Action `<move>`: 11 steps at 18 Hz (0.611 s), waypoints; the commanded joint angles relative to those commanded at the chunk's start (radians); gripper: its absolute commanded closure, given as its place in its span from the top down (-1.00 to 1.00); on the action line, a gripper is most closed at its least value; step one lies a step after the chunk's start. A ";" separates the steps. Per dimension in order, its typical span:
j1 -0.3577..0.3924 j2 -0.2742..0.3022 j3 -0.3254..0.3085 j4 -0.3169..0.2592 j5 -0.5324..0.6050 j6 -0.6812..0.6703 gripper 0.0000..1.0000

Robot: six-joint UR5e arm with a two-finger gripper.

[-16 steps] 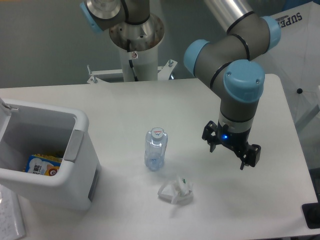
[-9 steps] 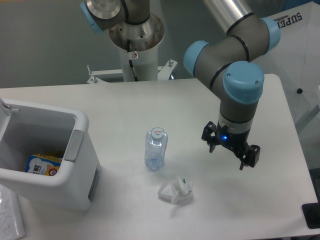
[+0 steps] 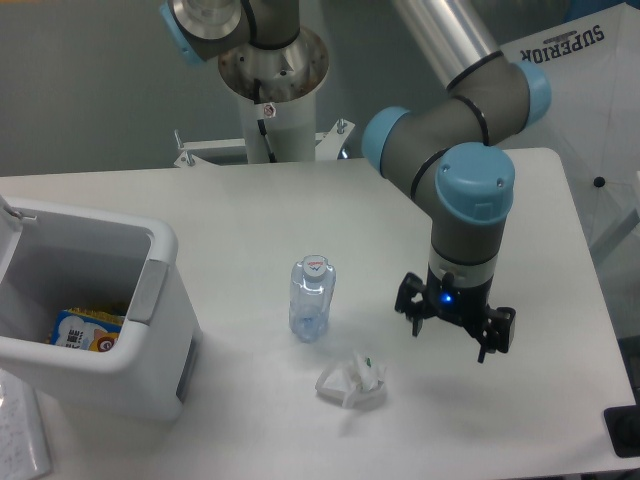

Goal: Place the trash in the trash can
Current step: 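Move the gripper toward the crumpled white tissue and lower it, then close the gripper on the crumpled white tissue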

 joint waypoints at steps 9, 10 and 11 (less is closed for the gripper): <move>-0.129 -0.092 0.065 -0.017 0.006 -0.255 1.00; -0.134 -0.088 0.046 -0.024 0.008 -0.255 1.00; -0.137 -0.083 0.028 -0.034 0.017 -0.255 1.00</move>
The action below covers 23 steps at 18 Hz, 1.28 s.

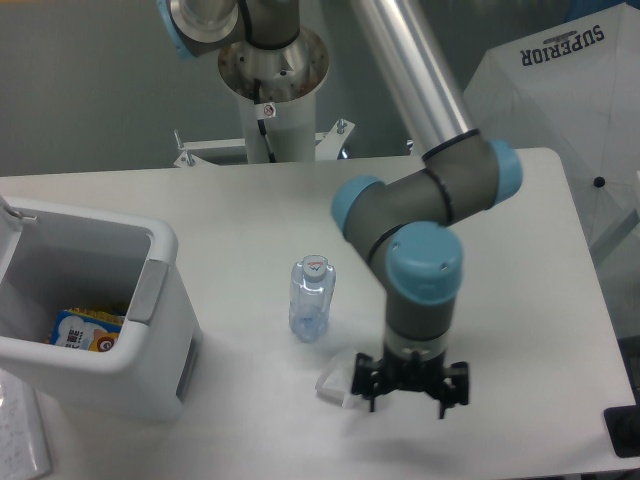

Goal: Place the trash in the trash can
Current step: 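Close the gripper on the crumpled white tissue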

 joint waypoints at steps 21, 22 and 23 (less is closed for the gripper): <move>-0.022 0.000 -0.031 -0.055 0.163 0.038 -1.00; -0.018 0.000 -0.025 -0.055 0.154 0.038 -1.00; -0.018 0.000 -0.019 -0.055 0.138 0.038 -1.00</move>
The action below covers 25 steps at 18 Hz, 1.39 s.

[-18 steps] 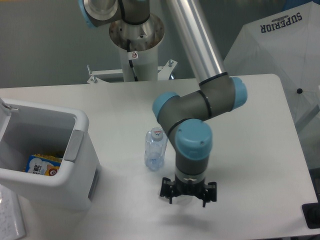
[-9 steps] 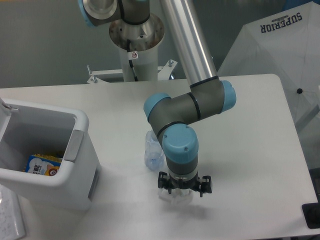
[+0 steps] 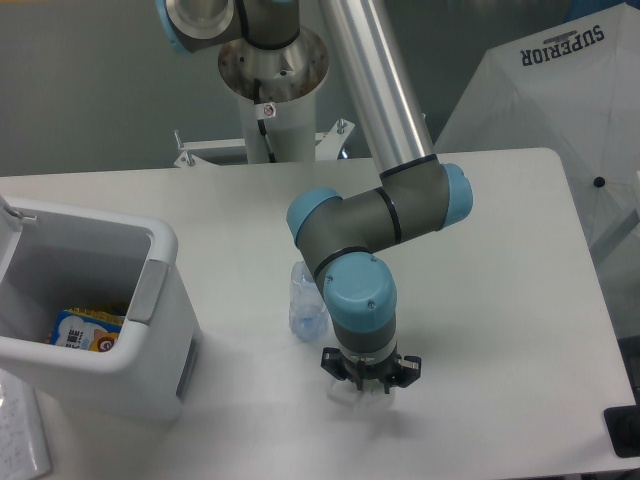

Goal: Place the trash in the trash can
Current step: 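Close the gripper on the crumpled white tissue, then lift the tissue and carry it over the white bin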

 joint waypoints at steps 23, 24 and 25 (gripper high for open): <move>0.015 0.291 0.077 0.000 -0.541 -0.204 -1.00; 0.014 0.308 0.075 0.002 -0.567 -0.219 -1.00; 0.012 0.325 0.074 0.002 -0.591 -0.235 -1.00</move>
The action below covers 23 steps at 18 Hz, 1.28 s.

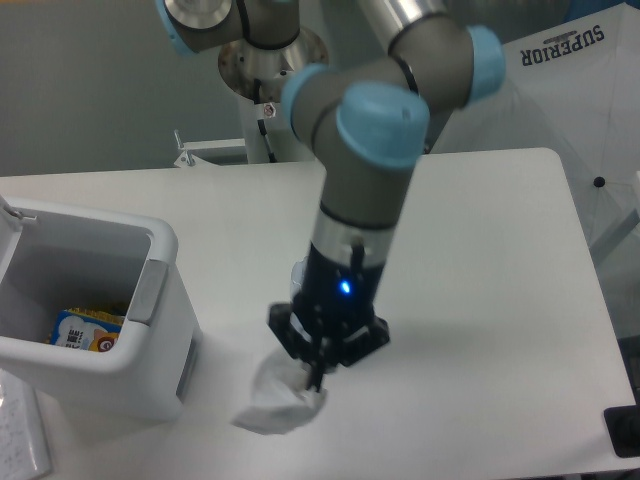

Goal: Place the trash in the trash can
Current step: 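Lift the tissue and carry it over the white bin, then open the gripper to drop the tissue into the bin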

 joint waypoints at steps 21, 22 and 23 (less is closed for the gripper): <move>-0.124 0.170 -0.236 0.029 -0.178 -0.011 1.00; -0.124 0.169 -0.235 0.031 -0.178 -0.008 1.00; -0.124 0.169 -0.233 0.031 -0.178 -0.008 1.00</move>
